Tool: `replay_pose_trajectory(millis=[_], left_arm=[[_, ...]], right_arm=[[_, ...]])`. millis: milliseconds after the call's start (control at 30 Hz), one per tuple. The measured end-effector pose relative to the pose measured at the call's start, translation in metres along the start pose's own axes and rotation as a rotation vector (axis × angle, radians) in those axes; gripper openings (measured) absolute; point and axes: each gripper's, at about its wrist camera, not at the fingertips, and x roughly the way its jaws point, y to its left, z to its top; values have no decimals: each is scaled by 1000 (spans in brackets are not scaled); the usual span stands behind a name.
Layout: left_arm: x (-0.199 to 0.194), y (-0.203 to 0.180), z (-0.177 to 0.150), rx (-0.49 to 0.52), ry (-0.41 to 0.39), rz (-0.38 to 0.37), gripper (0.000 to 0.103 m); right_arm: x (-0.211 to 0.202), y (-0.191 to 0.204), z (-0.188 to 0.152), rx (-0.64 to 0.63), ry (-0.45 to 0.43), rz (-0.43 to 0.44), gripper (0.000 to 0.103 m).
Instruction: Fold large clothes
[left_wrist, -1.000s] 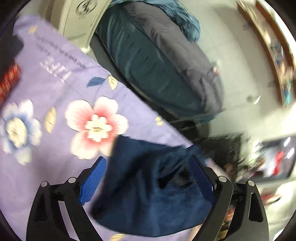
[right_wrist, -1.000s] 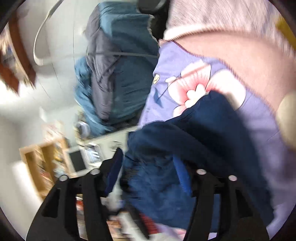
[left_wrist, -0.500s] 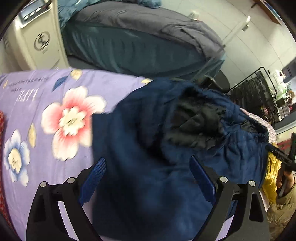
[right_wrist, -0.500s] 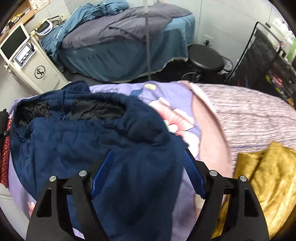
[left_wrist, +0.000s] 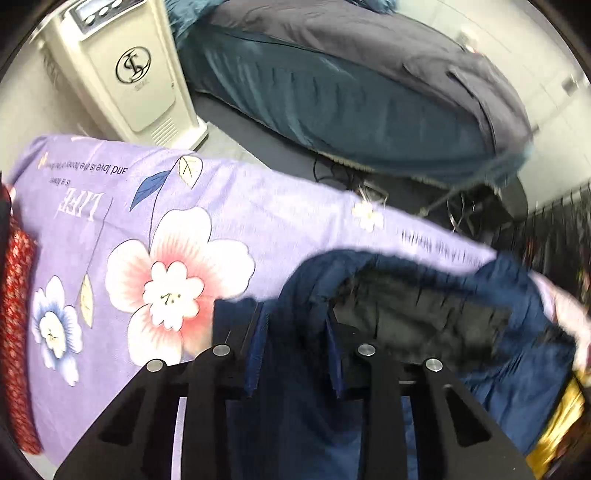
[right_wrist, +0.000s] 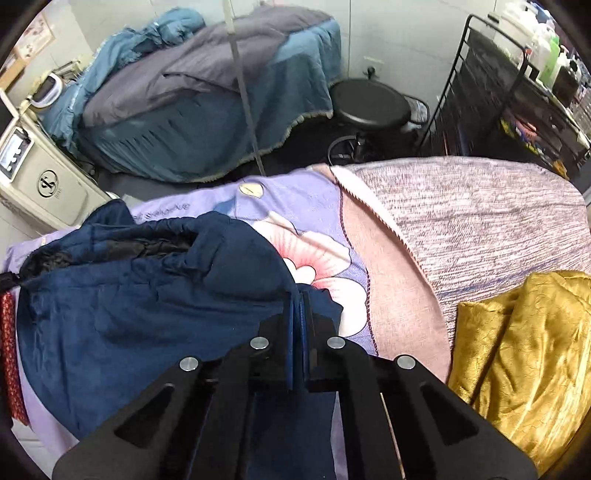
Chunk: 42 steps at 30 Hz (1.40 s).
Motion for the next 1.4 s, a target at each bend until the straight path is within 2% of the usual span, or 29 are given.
replay_pose_trajectory(millis=[100, 133, 167, 200, 233, 267, 300, 367, 433, 500, 567, 667, 700, 733, 800, 900, 1000, 1067, 1300, 1400], left_arm=[[3, -15, 5, 46, -7, 40, 29], [5, -20, 5, 69, -8, 53, 33], [6, -23, 5, 86, -11, 63, 37], [4, -24, 4, 101, -25, 74, 53], [-2, -20, 2, 105, -50, 87, 67], [-8, -14, 5, 98, -82, 92, 71], [-21, -4, 6, 72, -133, 66, 75], [-40, 19, 8, 8, -196, 23, 83], [-60, 39, 6, -39, -266, 47, 86], [-77, 50, -4, -39, -316, 71, 86], [-83, 46, -22, 23, -302, 59, 86], [-85, 15, -78, 214, -254, 36, 86], [-84, -2, -110, 298, -232, 30, 86], [-83, -9, -128, 333, -222, 25, 86], [-78, -28, -171, 383, -195, 11, 87], [-64, -45, -207, 367, -131, -36, 90], [-44, -63, -214, 389, -116, 28, 97], [-27, -67, -204, 377, -64, 49, 97], [15, -78, -149, 309, 83, 62, 98], [35, -78, -134, 269, 165, 44, 98]], right_arm=[[14, 12, -3, -17, 23, -65, 4], [26, 11, -4, 17, 59, -72, 8], [36, 9, -4, 48, 89, -71, 22], [43, 6, -6, 85, 108, -84, 31], [45, 2, -10, 125, 102, -114, 54], [43, -1, -12, 155, 84, -136, 71], [39, -7, -14, 183, 60, -136, 74], [28, -21, -18, 247, 10, -78, 75], [10, -30, -23, 282, -40, -56, 77], [-6, -26, -26, 265, -79, -52, 78], [-22, -9, -34, 187, -107, -28, 80], [-41, 41, -61, 14, -125, 8, 84], [-44, 61, -75, -54, -114, 26, 84], [-46, 79, -92, -119, -98, 44, 84], [-48, 112, -122, -246, -81, 58, 84], [-47, 140, -152, -341, -81, 29, 84], [-33, 147, -162, -333, -41, 22, 84], [-21, 142, -158, -300, 3, 37, 85], [14, 133, -133, -220, 113, 16, 90], [32, 144, -126, -253, 149, -50, 96]])
